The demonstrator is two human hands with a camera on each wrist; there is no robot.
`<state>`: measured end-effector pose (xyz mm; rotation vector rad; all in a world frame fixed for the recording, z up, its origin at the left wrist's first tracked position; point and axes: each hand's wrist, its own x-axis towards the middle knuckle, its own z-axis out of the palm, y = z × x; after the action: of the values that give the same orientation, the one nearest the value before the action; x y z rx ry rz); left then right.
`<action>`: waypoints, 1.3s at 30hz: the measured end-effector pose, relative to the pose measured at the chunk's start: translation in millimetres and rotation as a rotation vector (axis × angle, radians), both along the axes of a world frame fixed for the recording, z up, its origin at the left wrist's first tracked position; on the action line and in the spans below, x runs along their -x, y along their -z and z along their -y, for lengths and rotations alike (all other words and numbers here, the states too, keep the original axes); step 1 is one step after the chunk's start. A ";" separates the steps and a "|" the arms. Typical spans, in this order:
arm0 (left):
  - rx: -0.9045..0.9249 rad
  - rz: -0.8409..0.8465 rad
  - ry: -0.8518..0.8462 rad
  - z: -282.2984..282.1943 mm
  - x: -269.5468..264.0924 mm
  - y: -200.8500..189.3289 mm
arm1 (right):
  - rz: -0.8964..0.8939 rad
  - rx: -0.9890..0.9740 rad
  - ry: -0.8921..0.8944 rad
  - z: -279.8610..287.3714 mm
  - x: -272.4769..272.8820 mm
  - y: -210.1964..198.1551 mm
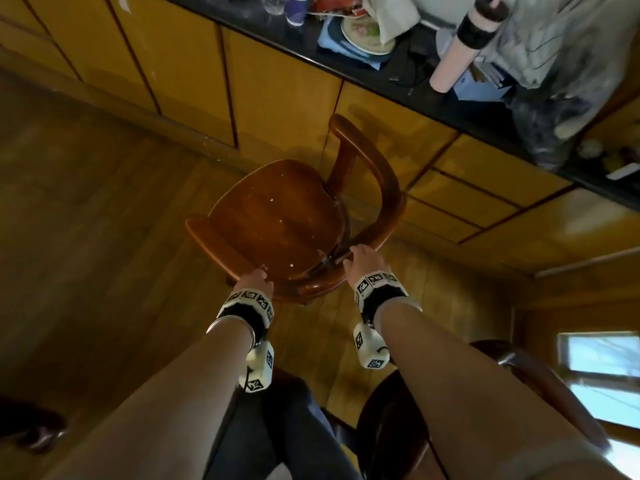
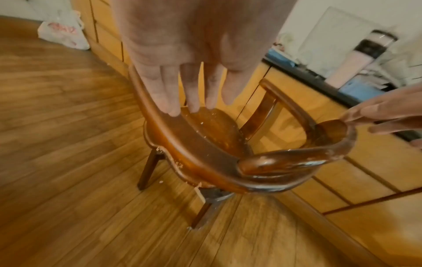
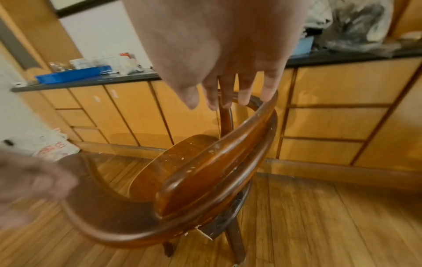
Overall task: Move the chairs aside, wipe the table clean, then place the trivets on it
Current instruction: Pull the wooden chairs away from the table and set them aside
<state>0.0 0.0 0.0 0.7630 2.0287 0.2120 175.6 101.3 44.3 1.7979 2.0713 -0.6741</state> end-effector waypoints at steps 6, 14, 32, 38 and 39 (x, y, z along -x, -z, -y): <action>0.163 -0.087 -0.251 -2.0 3.1 40.7 | 0.026 0.004 0.126 -38.0 -16.3 40.4; 0.151 -0.005 -0.612 -29.3 7.9 69.3 | -0.259 0.034 0.516 -67.3 -33.5 67.5; 0.101 0.082 -0.959 -56.5 35.0 88.8 | -0.590 0.064 0.904 -80.6 -19.2 76.8; 0.073 0.045 -0.892 -51.2 68.3 77.4 | -0.651 0.082 1.024 -51.7 8.3 79.9; 0.075 0.043 -0.892 -48.7 74.4 75.9 | -0.652 0.088 1.027 -47.2 12.4 80.9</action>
<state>-74.4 48.7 -75.9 -0.2386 2.1955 0.6402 163.1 148.5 -36.6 2.7985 1.1715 -1.7517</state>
